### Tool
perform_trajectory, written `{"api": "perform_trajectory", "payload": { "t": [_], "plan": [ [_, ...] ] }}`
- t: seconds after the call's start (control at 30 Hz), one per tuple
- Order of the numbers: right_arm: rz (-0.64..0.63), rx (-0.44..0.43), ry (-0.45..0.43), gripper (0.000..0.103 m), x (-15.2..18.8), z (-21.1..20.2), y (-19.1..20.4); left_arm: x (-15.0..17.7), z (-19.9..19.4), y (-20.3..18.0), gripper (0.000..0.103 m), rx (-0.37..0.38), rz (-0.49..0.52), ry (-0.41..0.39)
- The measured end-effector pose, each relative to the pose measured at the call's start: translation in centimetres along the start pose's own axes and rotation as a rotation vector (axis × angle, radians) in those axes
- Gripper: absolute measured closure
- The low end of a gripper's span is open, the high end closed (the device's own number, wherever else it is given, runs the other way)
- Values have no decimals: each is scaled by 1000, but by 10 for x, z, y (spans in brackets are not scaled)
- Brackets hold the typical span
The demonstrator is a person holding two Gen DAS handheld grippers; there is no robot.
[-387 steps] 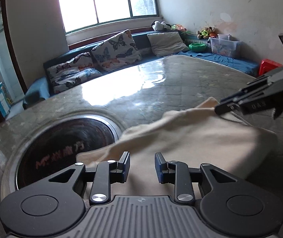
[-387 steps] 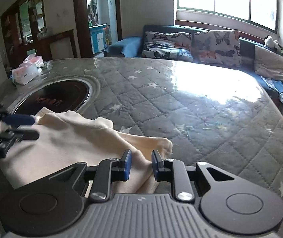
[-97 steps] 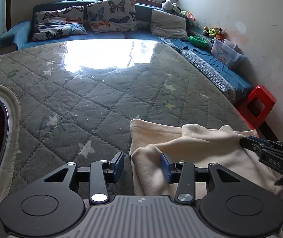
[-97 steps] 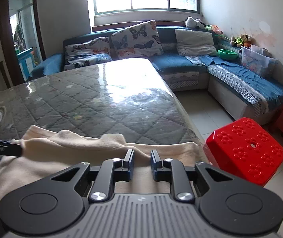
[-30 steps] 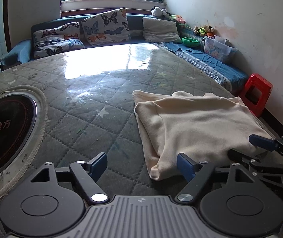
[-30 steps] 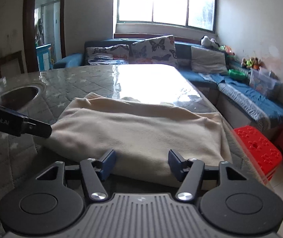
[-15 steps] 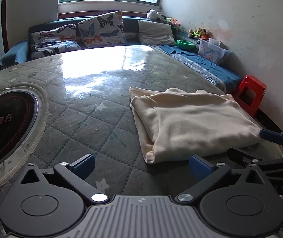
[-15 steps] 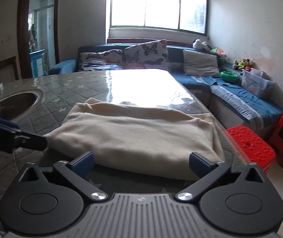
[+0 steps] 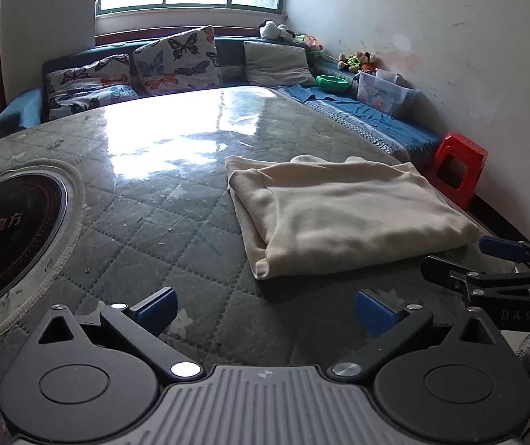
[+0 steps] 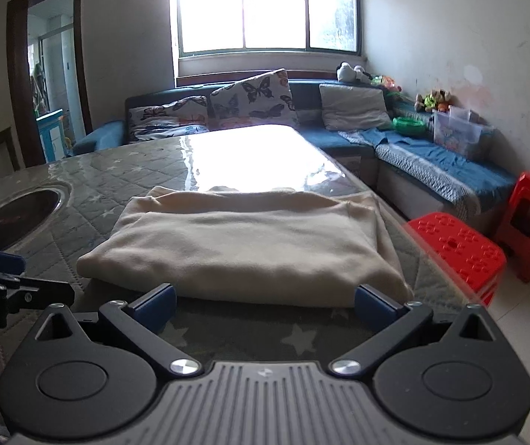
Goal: Fold clothes
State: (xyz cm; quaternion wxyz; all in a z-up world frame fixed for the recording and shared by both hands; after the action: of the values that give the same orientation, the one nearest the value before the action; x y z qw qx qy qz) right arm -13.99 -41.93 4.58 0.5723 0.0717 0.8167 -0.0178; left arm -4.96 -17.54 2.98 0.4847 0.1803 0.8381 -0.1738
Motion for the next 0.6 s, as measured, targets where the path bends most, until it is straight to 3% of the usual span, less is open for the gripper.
{"api": "perform_trajectory", "payload": {
  "t": [0.6],
  "plan": [
    [2, 57, -22, 0, 6, -35, 11, 11, -24, -4, 0, 34, 17, -35]
  ]
}}
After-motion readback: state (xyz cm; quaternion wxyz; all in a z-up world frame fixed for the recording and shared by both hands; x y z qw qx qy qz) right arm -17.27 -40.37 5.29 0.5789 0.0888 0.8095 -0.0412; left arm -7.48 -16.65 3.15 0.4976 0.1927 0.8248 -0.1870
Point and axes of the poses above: each gripper's, at about its wrist camera, not at the fingertips, and z roughly the way its jaws point, y to its left, x to its underside, the point moved 1 cm from there along z, roughly the way its jaws point, and after that the axes turned 14 degrees about -y, right-handed, at the moved point
